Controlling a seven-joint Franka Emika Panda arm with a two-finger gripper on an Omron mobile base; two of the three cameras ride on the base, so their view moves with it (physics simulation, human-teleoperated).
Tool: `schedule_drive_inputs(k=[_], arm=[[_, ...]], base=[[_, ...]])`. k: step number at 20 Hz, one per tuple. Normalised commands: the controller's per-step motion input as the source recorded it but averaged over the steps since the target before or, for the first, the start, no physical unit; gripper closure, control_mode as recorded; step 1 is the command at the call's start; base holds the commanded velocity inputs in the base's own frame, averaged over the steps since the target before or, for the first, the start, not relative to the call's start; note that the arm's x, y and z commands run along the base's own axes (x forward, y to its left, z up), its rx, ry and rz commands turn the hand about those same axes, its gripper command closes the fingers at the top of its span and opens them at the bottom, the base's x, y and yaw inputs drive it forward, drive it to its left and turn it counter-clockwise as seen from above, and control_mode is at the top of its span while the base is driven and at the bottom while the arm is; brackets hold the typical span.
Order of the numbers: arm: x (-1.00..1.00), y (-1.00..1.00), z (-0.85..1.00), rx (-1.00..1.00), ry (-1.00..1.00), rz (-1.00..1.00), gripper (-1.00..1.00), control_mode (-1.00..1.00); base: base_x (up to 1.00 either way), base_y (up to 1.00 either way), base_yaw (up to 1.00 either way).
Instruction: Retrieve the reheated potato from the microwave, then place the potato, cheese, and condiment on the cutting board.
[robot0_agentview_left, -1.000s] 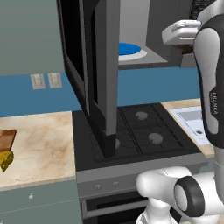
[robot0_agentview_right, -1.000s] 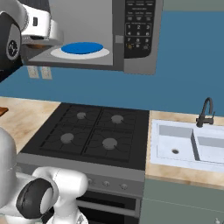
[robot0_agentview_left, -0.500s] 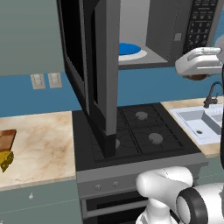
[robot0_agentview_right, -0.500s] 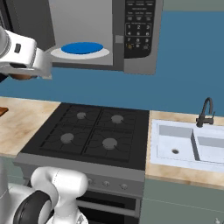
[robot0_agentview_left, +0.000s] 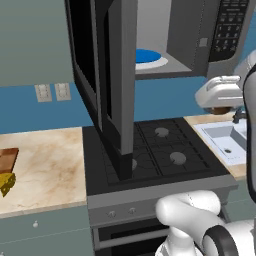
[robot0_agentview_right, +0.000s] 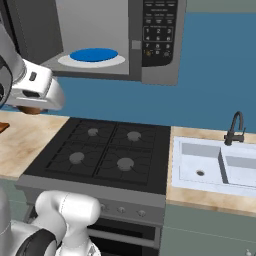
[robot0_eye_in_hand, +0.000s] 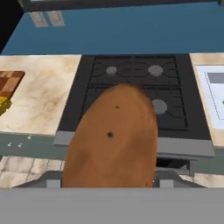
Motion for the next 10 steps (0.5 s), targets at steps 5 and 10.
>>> schedule_drive_inputs(k=[5, 10], arm=[[-0.01, 0.00, -0.19, 0.00, 0.08, 0.00, 1.00, -1.00], [-0.05, 0.00, -0.02, 0.00, 0.01, 0.00, 1.00, 1.00]], base=[[0.00, 0.00, 0.00], [-0.75, 0.00, 0.00]])
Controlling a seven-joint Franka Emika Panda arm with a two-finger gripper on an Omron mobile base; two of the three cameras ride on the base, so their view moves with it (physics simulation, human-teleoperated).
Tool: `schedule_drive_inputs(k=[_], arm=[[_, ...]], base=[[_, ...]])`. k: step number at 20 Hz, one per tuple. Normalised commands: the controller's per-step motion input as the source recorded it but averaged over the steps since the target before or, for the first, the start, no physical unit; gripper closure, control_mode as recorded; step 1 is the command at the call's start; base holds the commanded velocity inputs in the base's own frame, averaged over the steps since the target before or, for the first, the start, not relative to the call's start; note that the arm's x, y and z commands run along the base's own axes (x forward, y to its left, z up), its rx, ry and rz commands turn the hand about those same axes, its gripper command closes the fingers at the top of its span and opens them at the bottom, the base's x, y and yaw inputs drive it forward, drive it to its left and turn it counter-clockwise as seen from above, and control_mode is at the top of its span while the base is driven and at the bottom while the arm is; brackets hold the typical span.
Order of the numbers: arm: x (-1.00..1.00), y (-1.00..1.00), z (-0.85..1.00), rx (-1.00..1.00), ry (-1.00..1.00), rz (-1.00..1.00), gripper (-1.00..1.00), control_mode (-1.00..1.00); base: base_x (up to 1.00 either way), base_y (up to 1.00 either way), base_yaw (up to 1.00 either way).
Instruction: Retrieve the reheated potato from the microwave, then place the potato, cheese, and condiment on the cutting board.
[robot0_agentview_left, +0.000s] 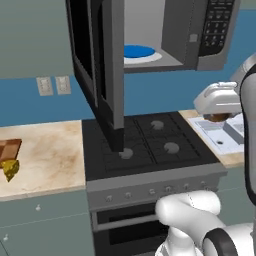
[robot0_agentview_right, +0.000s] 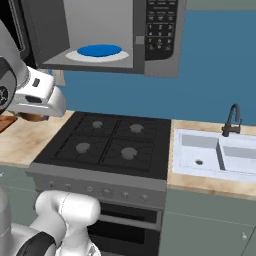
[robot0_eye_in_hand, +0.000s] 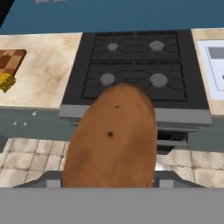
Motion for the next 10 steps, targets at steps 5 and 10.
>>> schedule_drive_inputs(k=[5, 10], arm=[[0.00, 0.00, 0.00, 0.00, 0.00, 0.00, 1.00, 1.00], [0.00, 0.00, 0.00, 0.00, 0.00, 0.00, 1.00, 1.00]], base=[[-1.00, 0.00, -0.03], [-1.00, 0.13, -0.07]])
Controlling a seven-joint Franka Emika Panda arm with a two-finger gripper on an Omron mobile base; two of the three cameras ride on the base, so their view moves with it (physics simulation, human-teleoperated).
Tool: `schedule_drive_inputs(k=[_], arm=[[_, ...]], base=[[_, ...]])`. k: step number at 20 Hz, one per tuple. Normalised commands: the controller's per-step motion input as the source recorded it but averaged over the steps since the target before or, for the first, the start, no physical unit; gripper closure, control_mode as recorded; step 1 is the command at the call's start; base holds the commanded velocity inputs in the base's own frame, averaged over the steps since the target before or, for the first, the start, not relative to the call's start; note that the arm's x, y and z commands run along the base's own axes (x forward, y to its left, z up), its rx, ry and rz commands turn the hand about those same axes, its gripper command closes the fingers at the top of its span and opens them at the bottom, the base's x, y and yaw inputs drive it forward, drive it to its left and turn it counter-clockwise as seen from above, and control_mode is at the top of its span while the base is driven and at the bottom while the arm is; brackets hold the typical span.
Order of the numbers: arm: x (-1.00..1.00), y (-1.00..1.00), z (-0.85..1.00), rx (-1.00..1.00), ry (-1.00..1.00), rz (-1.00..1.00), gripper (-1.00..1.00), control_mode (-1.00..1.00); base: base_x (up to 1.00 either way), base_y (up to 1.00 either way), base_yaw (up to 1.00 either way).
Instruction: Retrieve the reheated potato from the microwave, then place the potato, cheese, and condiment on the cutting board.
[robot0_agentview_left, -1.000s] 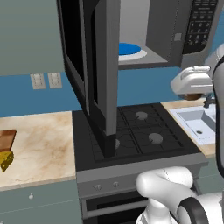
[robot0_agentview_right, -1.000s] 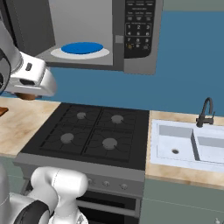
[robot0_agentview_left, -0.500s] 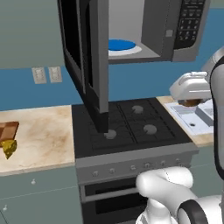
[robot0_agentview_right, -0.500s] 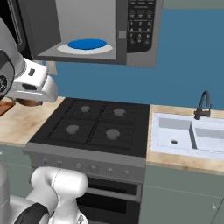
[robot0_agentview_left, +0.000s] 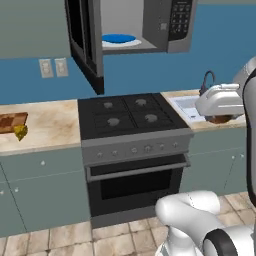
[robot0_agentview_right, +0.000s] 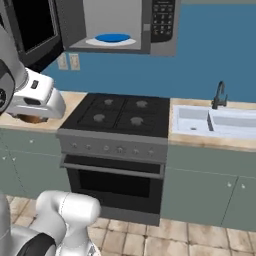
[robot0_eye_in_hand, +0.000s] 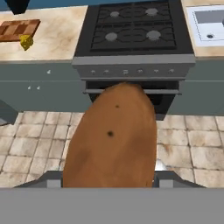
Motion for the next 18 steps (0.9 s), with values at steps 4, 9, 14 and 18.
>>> schedule_drive_inputs(k=[4, 9, 14, 18], arm=[[0.00, 0.00, 0.00, 0.00, 0.00, 0.00, 1.00, 1.00], [0.00, 0.00, 0.00, 0.00, 0.00, 0.00, 1.00, 1.00], [0.00, 0.00, 0.00, 0.00, 0.00, 0.00, 1.00, 1.00], [0.00, 0.00, 0.00, 0.00, 0.00, 0.00, 1.00, 1.00]], base=[[-0.82, 0.77, -0.07], [-0.06, 1.00, -0.11], [0.35, 1.00, -0.15], [0.54, 1.00, -0.13]])
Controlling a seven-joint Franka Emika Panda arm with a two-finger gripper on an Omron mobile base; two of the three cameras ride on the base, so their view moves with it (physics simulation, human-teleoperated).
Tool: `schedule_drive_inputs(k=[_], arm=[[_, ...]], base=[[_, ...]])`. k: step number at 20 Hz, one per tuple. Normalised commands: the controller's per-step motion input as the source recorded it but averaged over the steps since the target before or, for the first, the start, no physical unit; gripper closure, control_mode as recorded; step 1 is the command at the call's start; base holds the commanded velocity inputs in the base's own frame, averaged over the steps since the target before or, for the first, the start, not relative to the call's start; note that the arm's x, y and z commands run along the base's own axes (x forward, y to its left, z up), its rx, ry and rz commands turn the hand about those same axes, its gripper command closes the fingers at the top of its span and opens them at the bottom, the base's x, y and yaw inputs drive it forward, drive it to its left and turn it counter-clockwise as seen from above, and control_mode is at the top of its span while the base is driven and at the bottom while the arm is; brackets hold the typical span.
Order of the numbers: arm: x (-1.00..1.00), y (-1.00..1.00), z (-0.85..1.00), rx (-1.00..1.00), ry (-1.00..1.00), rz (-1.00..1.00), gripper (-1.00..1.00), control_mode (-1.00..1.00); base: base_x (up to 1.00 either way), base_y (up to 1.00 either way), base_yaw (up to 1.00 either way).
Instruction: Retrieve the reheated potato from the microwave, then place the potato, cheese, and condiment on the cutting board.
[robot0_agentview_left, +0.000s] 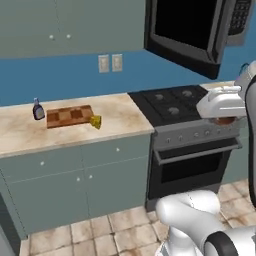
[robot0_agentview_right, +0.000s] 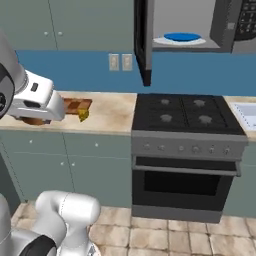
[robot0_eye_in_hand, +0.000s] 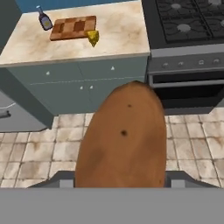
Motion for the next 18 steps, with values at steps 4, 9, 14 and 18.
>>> schedule_drive_inputs(k=[4, 9, 14, 18], arm=[[0.00, 0.00, 0.00, 0.00, 0.00, 0.00, 1.00, 1.00], [0.00, 0.00, 0.00, 0.00, 0.00, 0.00, 1.00, 1.00], [0.00, 0.00, 0.00, 0.00, 0.00, 0.00, 1.00, 1.00], [0.00, 0.00, 0.00, 0.00, 0.00, 0.00, 1.00, 1.00]], base=[[0.64, 1.00, -0.10], [0.81, 0.91, -0.02], [0.76, 0.41, 0.06], [0.51, 0.06, 0.12]])
